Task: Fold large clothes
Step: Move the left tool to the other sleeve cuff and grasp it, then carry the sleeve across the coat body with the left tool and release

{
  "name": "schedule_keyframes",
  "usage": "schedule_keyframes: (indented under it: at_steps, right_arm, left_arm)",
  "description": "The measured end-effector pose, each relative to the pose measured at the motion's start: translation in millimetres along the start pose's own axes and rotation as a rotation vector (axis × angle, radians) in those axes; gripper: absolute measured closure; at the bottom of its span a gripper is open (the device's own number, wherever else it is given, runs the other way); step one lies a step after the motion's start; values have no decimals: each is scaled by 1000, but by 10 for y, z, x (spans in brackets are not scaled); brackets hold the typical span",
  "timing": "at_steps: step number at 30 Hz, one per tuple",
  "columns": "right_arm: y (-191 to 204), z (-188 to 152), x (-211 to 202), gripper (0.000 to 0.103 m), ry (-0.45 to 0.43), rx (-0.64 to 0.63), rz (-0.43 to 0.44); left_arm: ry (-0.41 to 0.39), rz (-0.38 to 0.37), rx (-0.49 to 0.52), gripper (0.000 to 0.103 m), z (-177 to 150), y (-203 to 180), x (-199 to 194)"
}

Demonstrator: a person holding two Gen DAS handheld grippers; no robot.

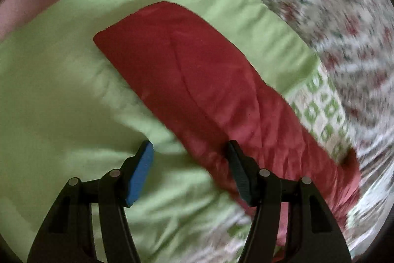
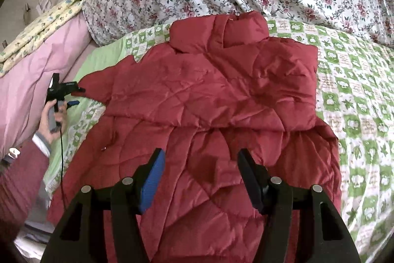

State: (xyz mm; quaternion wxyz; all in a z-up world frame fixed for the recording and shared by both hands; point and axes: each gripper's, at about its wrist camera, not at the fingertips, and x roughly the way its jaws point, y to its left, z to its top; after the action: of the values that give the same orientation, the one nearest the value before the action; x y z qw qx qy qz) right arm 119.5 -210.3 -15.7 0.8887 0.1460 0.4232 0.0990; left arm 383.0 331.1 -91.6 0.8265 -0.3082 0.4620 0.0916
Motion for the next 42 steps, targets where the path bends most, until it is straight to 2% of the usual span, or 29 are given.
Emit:
schedule_keyframes:
  at_steps: [4, 5, 6, 8, 9, 13, 22, 26, 30, 42]
  right_arm:
    - [24, -50, 19, 40, 11, 5, 4]
    - [30, -58, 29, 40, 14, 7, 5]
    - [35, -61, 36, 40, 16, 9, 7]
    - [40, -69, 49, 40, 19, 15, 13]
    - [40, -70, 52, 40, 19, 18, 17]
    - [43, -66, 56, 40, 15, 23, 27]
    - [10, 2, 45, 40, -2, 46, 49]
    - [-36, 26, 44, 40, 2, 65, 59]
    - [-117, 43, 19, 40, 0, 91, 63]
    - [-401, 142, 49, 39, -9, 185, 99]
  left_arm:
    - [-19, -51, -47, 43, 120, 48, 71]
    - [-28, -66, -44, 50, 127, 15, 88]
    - [-32, -76, -37, 72, 131, -15, 97]
    - [-36, -98, -16, 90, 120, -78, 89]
    - [-47, -101, -4, 93, 110, -123, 59]
    - [-118, -99, 109, 96, -1, -389, -211]
    - [-193, -225, 400, 97, -681, -1163, -796]
    - [-187, -286, 503, 98, -1039, -1490, -955]
    - [-174, -319, 600, 98, -1358, -1824, -1010]
    - [-100, -395, 820, 98, -2247, -2512, -1041]
